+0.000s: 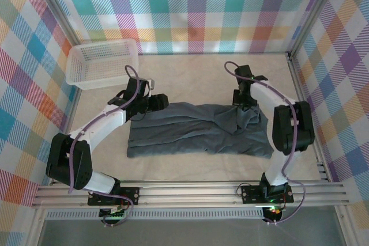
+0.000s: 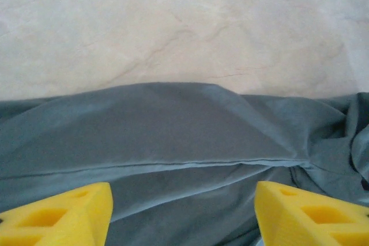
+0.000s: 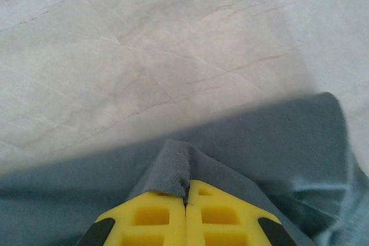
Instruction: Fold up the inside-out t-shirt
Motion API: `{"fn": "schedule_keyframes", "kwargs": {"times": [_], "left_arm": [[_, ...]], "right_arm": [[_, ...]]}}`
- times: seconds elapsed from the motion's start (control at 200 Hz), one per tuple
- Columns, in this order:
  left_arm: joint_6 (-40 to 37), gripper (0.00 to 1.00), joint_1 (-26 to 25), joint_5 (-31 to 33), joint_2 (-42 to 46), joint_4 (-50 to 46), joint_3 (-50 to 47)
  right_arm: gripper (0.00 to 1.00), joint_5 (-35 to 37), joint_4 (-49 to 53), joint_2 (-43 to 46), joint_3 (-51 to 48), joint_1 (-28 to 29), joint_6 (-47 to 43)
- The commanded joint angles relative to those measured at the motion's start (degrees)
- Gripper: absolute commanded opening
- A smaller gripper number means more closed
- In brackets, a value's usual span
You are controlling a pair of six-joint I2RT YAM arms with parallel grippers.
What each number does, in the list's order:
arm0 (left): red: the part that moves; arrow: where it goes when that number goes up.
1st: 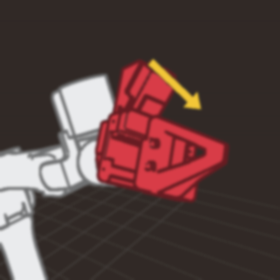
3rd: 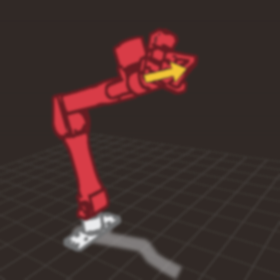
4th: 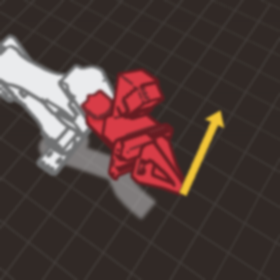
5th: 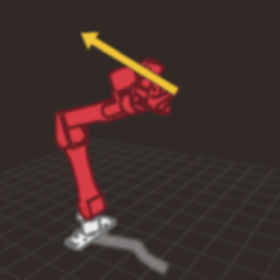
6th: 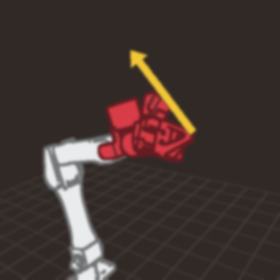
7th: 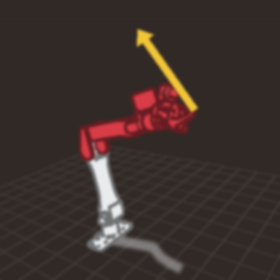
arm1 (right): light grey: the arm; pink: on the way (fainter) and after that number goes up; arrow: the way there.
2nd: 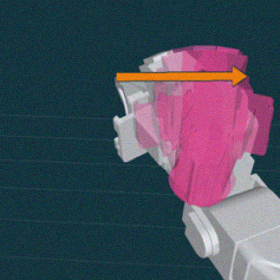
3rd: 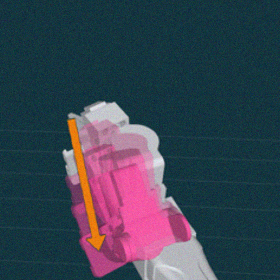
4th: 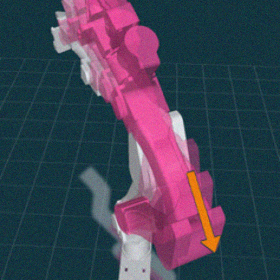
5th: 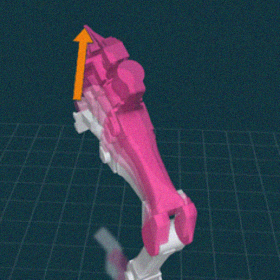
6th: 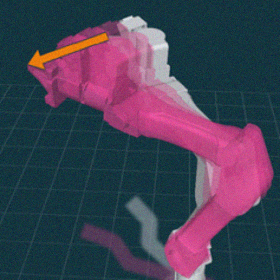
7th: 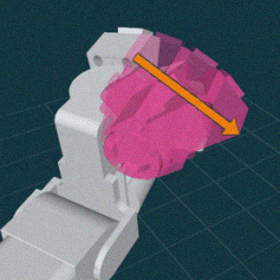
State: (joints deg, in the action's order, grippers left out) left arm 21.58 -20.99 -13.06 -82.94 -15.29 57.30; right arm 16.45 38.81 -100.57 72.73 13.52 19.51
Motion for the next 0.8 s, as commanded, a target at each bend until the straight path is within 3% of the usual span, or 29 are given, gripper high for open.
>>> {"fn": "schedule_keyframes", "kwargs": {"times": [0.0, 0.155, 0.2, 0.245, 0.33, 0.405, 0.46, 0.5, 0.545, 0.62, 0.725, 0.795], "left_arm": [[-2.66, 0.71, -0.54, -2.88, 1.12, 3.76, -0.33], [-3.16, 0.74, -0.54, -1.67, 0.89, 4.02, 0.44], [-3.04, 0.74, -0.53, -1.38, 0.61, 4.03, 0.53], [-2.99, 0.74, -0.60, -0.93, 0.53, 3.81, 0.60], [-2.62, 0.74, -0.63, 2.02, 0.69, 1.11, 0.88], [-1.58, 0.70, -0.63, 7.57, 1.24, -3.80, 0.74], [-1.20, 0.61, -0.61, 9.55, 1.78, -5.41, -0.01], [-0.08, 0.51, -0.63, 10.65, 1.77, -6.53, -0.37], [1.51, 0.33, -0.62, 11.73, 1.17, -7.99, -0.45], [4.31, 0.00, -0.69, 13.03, -0.98, -11.27, 0.80], [7.93, 0.00, -1.44, 14.92, -4.87, -14.26, 3.61], [9.38, 0.00, -2.22, 15.73, -8.78, -16.10, 6.51]], "right_arm": [[0.00, 1.74, 1.42, 12.93, -8.92, -0.76, 4.27], [0.00, 0.39, 2.55, 28.87, -26.00, -3.37, 16.04], [0.09, -1.14, 3.00, 31.60, -29.67, -4.91, 19.51], [0.27, -2.25, 3.25, 34.24, -32.49, -6.25, 22.47], [0.52, -1.53, 3.28, 39.24, -34.55, -6.88, 25.66], [0.63, -1.38, 0.92, 42.18, -33.93, -6.97, 25.33], [0.68, -3.85, -3.66, 42.22, -33.09, -6.93, 21.74], [0.67, -6.64, -6.98, 40.48, -31.67, -6.87, 18.24], [0.63, -9.64, -8.86, 37.07, -29.01, -6.84, 14.93], [0.46, -13.87, -8.84, 29.44, -23.52, -6.59, 10.10], [0.24, -17.23, -9.90, 18.16, -17.43, -6.60, 5.98], [0.04, -16.64, -5.70, 9.81, -11.09, -6.55, 4.42]]}}
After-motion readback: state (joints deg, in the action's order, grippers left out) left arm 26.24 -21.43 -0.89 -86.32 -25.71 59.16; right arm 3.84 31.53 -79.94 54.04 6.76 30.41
